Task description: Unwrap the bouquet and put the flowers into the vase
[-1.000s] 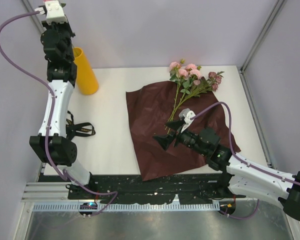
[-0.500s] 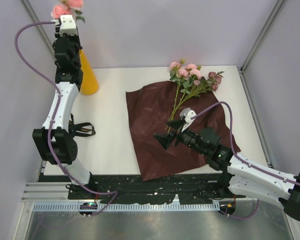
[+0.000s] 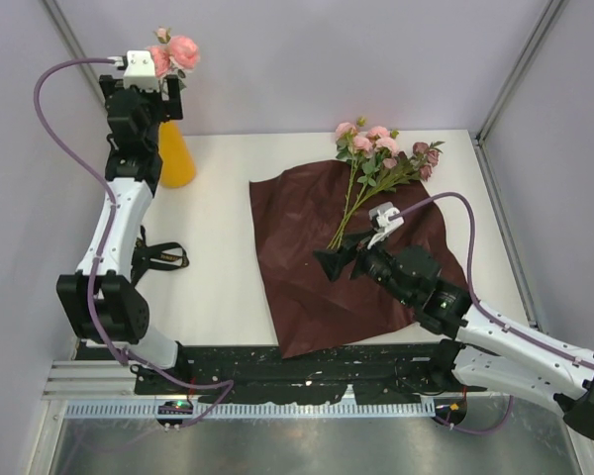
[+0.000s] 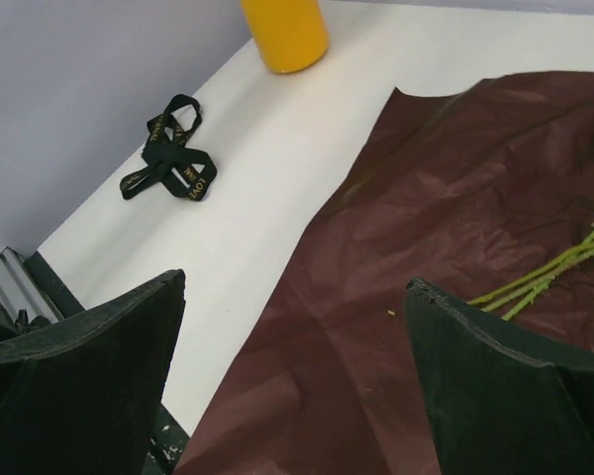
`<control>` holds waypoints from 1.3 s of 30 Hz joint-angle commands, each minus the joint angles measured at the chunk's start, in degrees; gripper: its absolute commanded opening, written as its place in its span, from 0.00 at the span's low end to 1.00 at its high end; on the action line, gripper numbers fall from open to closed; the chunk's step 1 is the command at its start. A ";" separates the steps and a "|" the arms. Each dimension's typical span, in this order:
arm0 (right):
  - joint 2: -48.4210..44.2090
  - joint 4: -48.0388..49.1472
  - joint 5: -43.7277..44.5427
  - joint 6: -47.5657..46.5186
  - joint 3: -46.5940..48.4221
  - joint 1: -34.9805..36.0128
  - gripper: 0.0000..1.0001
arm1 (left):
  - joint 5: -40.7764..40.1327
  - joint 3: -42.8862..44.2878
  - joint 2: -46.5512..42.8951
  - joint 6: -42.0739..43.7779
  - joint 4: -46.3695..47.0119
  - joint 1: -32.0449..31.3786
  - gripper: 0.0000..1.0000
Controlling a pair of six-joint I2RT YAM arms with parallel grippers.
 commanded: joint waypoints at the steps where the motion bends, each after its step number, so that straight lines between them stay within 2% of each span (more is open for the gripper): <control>1: 0.93 -7.12 10.66 7.44 4.12 0.09 0.95 | 9.97 -4.87 -11.12 -4.60 -5.12 0.12 1.00; 5: 4.44 -17.05 22.09 14.12 7.72 -0.17 0.95 | 14.90 -10.85 -18.33 -11.18 -9.25 0.03 1.00; 7: 5.94 -18.47 25.26 15.37 8.69 -1.13 0.95 | 17.19 -13.23 -22.11 -14.52 -12.06 0.03 1.00; 10: 8.49 -16.90 24.15 12.67 8.78 -3.59 0.95 | 20.17 -16.57 -28.44 -18.57 -17.59 -0.06 1.00; 13: 10.25 -12.44 24.49 10.02 7.38 -7.45 0.98 | 26.84 -16.75 -33.10 -19.72 -28.12 -0.06 1.00; 16: 13.14 -6.01 16.80 8.87 5.97 -12.73 1.00 | 33.52 -19.72 -37.58 -21.57 -33.87 -0.06 1.00; 18: 16.21 -5.21 12.82 10.18 6.84 -18.34 0.95 | 38.70 -24.99 -41.71 -23.93 -33.27 -0.06 0.99; 21: 21.49 -3.19 8.34 11.85 7.55 -21.79 0.91 | 44.43 -33.16 -47.34 -26.92 -30.02 -0.23 0.99; 26: 30.54 0.50 3.58 16.68 9.66 -26.45 0.77 | 46.20 -43.98 -55.16 -30.09 -27.38 -1.03 0.99; 29: 35.12 5.15 0.60 17.92 10.62 -28.82 0.60 | 46.91 -49.08 -57.63 -30.62 -25.79 -1.46 0.99; 31: 38.28 5.86 -1.08 18.54 12.11 -30.13 0.51 | 46.47 -51.55 -58.43 -30.10 -25.44 -1.90 0.99; 36: 45.04 9.73 -6.43 21.08 14.06 -33.39 0.46 | 45.76 -53.93 -60.01 -29.30 -26.85 -2.61 0.98; 39: 48.92 15.25 -11.45 22.31 14.84 -35.50 0.45 | 44.18 -54.37 -61.50 -29.04 -27.02 -2.87 0.98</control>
